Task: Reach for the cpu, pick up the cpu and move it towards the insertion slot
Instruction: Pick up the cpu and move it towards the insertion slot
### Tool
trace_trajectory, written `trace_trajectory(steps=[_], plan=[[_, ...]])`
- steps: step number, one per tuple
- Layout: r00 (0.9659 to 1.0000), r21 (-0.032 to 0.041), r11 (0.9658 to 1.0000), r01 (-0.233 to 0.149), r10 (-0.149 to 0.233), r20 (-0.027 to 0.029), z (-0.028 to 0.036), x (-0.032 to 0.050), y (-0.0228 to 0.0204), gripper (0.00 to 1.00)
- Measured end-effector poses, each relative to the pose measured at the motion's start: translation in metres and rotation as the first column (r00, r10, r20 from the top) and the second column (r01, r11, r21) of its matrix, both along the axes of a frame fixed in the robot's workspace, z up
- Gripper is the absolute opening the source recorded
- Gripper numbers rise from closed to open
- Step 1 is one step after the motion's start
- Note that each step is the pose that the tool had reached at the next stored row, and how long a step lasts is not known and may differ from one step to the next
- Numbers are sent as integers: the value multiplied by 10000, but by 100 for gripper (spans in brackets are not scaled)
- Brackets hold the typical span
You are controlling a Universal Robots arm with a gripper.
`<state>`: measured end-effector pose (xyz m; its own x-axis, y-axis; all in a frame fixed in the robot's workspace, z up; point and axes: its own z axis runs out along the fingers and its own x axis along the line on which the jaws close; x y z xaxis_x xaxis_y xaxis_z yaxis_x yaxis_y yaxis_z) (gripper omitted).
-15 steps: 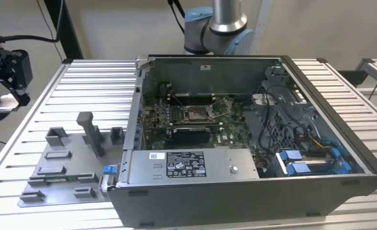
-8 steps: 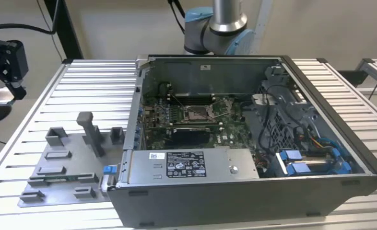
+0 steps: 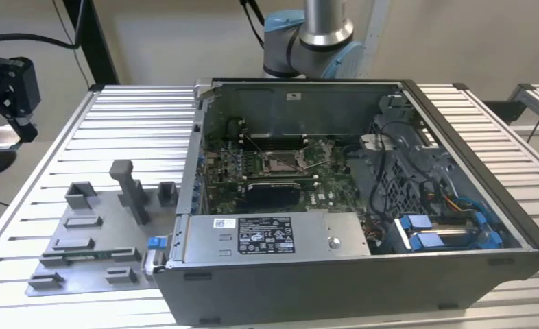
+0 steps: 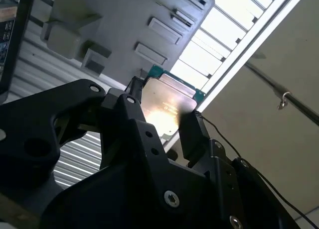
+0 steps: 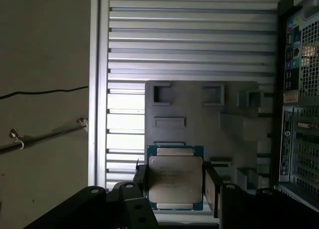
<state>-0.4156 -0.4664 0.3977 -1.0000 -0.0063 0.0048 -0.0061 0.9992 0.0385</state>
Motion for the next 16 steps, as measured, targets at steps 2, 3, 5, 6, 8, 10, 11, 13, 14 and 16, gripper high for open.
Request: trace_trajectory(steps=[2,3,5,6,8,10,11,13,14,16], plan=[[10000,-1,10000,2,-2,-2,2,4,1,0],[10000,-1,10000,1,-1,-2,1,10,1,0],[10000,0,10000,0,0,0,0,26,0,0],[10000,0,10000,0,0,0,0,35,0,0],[10000,0,10000,0,0,0,0,56,0,0],[10000,0,10000,-1,1,-1,0,77,0,0],[10000,0,10000,0,0,0,0,88,0,0],[10000,0,10000,0,0,0,0,109,0,0],[10000,0,10000,0,0,0,0,120,0,0],[10000,-1,10000,0,0,-1,0,142,0,0]])
